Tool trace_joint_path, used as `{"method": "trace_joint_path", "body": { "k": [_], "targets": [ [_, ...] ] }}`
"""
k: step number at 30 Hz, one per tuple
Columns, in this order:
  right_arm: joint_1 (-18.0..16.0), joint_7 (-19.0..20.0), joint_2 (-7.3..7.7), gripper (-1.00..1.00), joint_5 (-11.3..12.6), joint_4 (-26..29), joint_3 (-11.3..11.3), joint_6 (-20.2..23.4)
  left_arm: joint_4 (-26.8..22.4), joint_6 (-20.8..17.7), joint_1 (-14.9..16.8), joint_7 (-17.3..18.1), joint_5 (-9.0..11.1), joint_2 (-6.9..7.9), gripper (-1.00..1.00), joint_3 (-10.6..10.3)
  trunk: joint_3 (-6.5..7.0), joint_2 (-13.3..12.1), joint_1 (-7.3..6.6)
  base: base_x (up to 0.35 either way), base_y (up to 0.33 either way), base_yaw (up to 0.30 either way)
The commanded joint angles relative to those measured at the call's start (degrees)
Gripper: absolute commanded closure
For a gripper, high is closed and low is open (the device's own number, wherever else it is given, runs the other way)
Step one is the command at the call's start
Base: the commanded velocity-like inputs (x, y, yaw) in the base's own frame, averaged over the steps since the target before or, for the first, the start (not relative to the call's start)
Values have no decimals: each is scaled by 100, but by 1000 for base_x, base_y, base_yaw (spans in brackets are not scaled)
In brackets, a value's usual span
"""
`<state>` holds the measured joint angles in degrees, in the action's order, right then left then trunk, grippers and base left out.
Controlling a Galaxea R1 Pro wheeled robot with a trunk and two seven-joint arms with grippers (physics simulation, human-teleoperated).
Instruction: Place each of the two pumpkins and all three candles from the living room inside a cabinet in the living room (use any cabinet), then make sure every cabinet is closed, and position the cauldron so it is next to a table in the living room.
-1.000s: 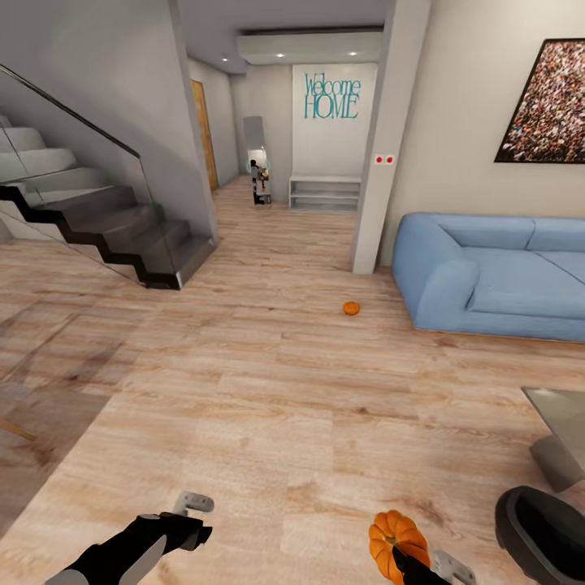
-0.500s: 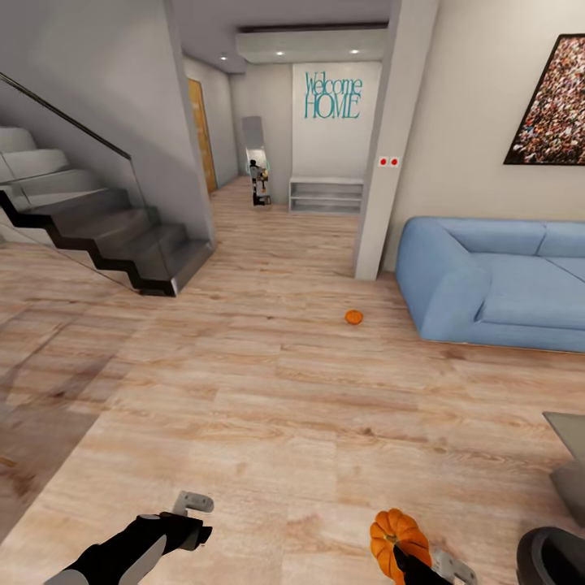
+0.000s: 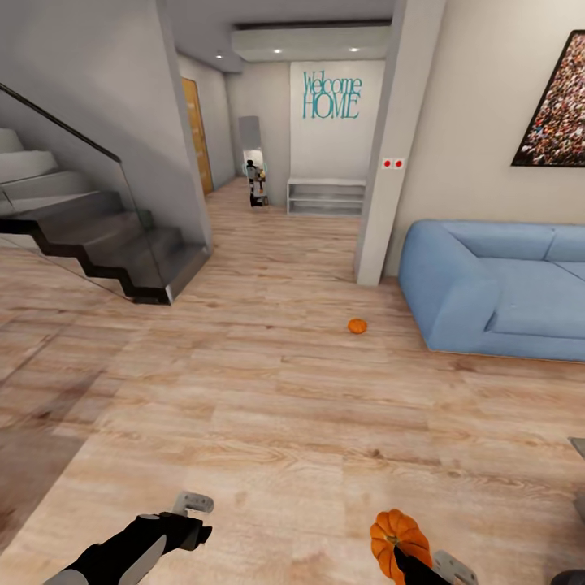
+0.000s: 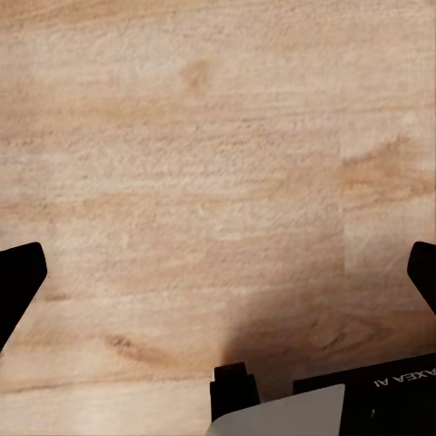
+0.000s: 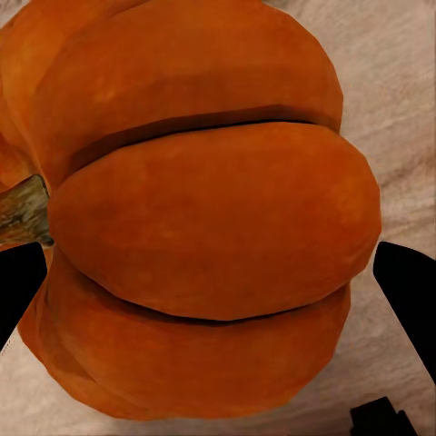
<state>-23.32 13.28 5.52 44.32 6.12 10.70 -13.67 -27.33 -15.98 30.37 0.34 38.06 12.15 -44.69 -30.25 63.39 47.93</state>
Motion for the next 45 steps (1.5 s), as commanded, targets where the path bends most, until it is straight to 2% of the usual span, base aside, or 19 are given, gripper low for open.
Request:
{"method": "trace_joint_path", "body": {
  "k": [1,45],
  "targets": [
    [-6,25,2,100,59,-6,37,-22,-9,-19,4,1,24,6,-100,-22,-5,3,3,314,81,-2],
    [-6,25,2,100,55,-14,37,-22,-9,-19,4,1,17,6,-100,-39,-5,3,3,330,3,-19]
  ]
}}
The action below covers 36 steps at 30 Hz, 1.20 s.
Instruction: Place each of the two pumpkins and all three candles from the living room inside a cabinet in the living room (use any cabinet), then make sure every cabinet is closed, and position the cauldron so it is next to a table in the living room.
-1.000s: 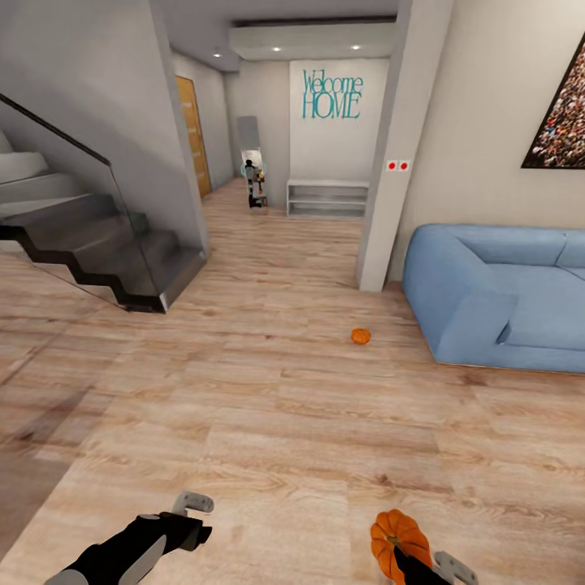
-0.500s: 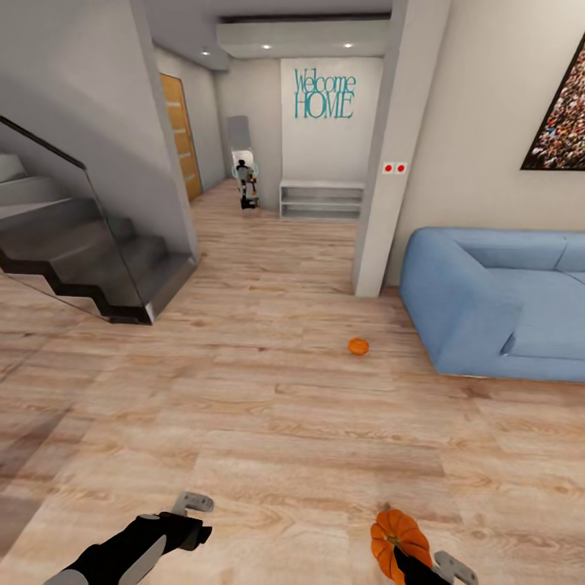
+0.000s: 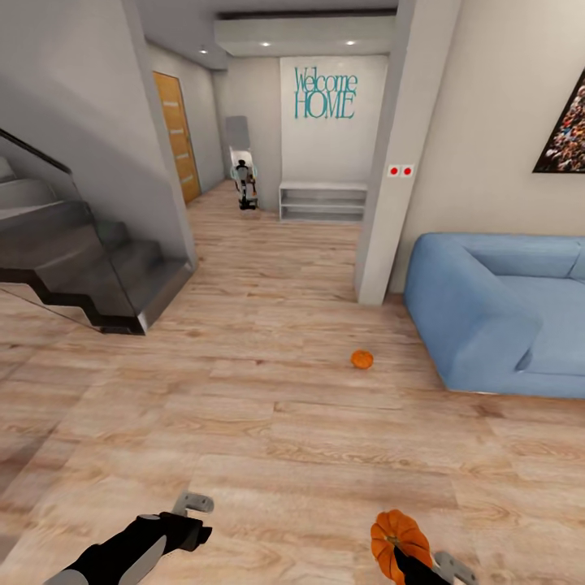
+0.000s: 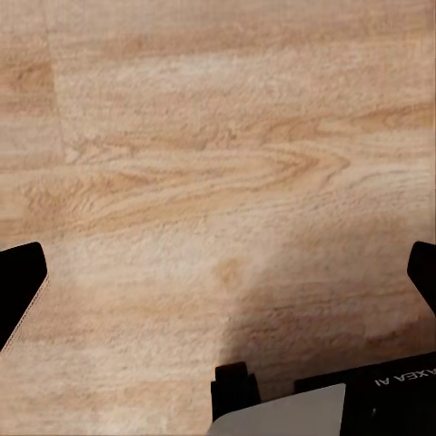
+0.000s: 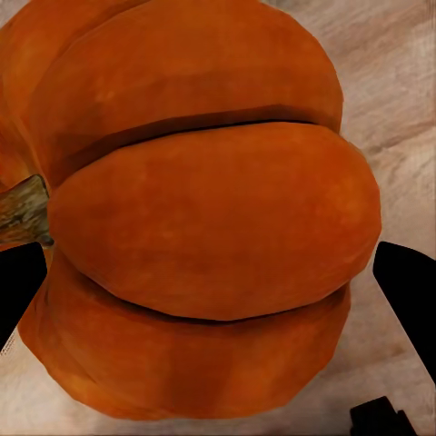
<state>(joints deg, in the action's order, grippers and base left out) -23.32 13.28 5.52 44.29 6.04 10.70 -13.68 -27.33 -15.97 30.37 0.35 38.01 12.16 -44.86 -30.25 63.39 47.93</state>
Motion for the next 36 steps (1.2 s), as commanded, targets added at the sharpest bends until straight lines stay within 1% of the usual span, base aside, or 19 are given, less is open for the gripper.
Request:
{"method": "trace_joint_path", "body": {
  "k": [1,26,36],
  "targets": [
    [-6,26,2,100,57,-5,37,-21,-9,-20,5,1,23,6,-100,-22,-5,3,4,335,0,0],
    [-6,26,2,100,54,-2,37,-20,-9,-20,5,1,23,5,-100,-33,-5,3,4,335,0,0],
    [-6,26,2,100,54,-4,37,-19,-9,-20,5,-1,23,-3,-100,-94,-5,3,4,335,0,0]
  ]
}}
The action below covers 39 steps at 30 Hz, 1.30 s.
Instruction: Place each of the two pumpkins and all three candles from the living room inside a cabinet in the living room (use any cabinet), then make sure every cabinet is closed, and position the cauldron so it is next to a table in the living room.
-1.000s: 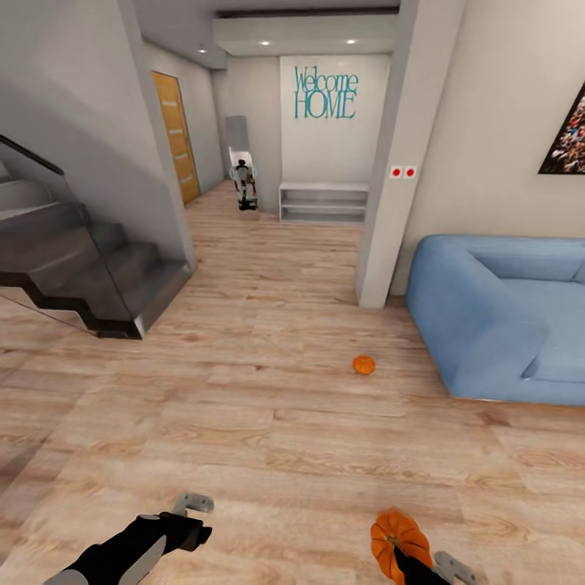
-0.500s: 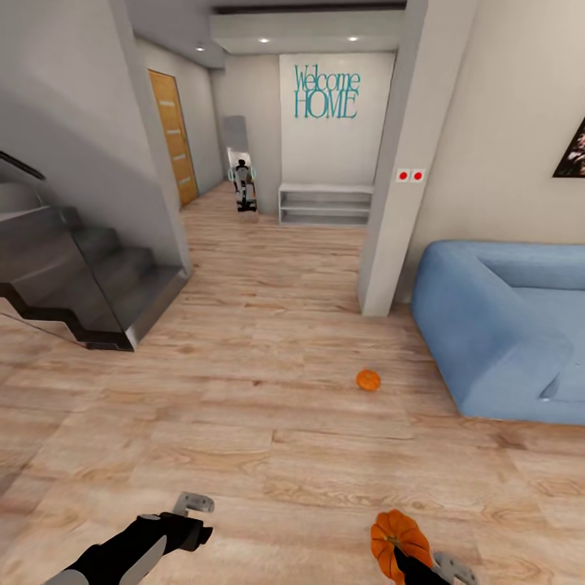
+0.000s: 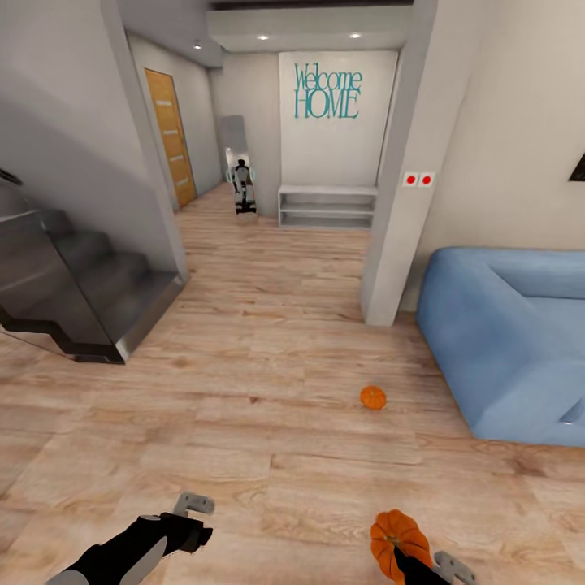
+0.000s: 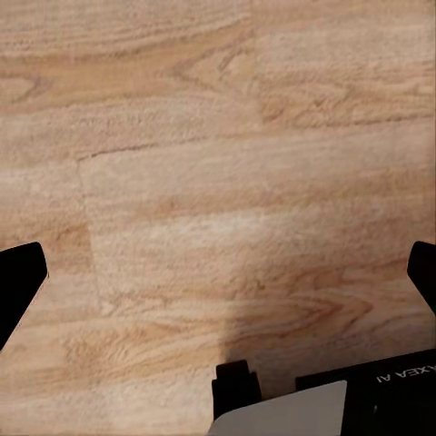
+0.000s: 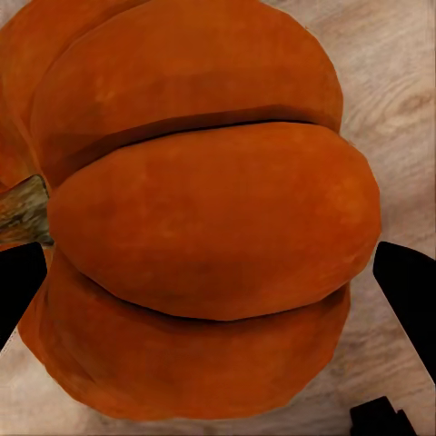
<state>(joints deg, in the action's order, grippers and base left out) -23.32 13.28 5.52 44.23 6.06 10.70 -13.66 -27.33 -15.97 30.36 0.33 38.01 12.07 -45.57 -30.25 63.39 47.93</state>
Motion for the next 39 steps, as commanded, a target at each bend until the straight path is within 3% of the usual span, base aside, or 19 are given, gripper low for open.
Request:
{"method": "trace_joint_path", "body": {
  "k": [1,39],
  "targets": [
    [-6,26,2,100,59,-7,38,-20,-9,-20,5,1,22,6,-100,-43,-5,3,4,335,0,0],
    [-6,26,2,100,59,-9,38,-20,-9,-12,5,-7,22,6,-100,-228,-5,3,4,335,0,0]
  ]
}}
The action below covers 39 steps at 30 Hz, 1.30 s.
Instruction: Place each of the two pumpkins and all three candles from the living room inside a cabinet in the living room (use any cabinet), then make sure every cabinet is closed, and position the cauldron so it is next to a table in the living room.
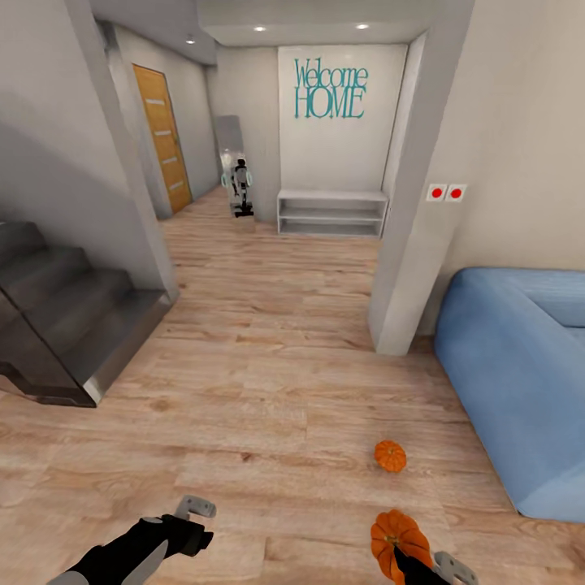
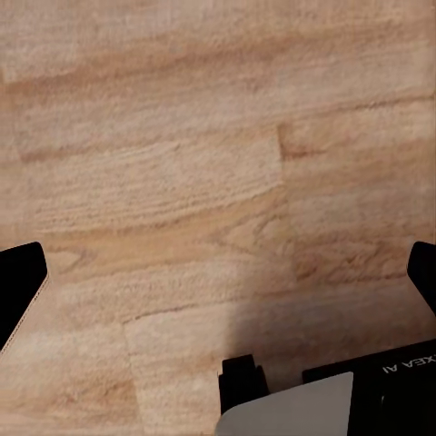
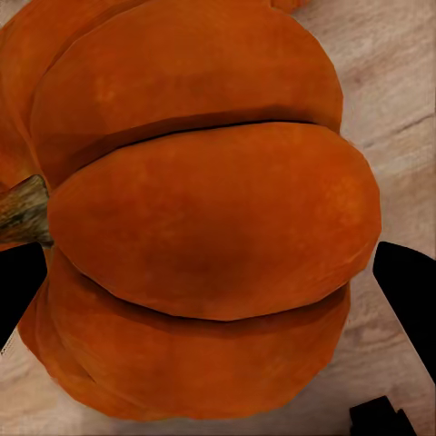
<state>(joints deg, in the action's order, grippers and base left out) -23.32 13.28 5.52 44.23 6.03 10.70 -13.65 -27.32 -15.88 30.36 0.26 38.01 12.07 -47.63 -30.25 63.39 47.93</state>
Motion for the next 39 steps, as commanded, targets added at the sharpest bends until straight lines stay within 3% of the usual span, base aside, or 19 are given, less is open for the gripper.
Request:
{"method": "trace_joint_path", "body": {
  "k": [1,21,39],
  "targets": [
    [-6,26,2,100,59,-6,37,-22,-10,-22,5,0,23,6,-100,-20,-5,3,4,335,0,0],
    [-6,26,2,100,59,-6,37,-24,-10,-20,5,0,23,-2,-100,-27,-5,3,4,335,0,-8],
    [-6,26,2,100,65,-6,37,-19,-10,-21,5,0,23,5,-100,-27,-5,3,4,335,0,-243]
  ]
}}
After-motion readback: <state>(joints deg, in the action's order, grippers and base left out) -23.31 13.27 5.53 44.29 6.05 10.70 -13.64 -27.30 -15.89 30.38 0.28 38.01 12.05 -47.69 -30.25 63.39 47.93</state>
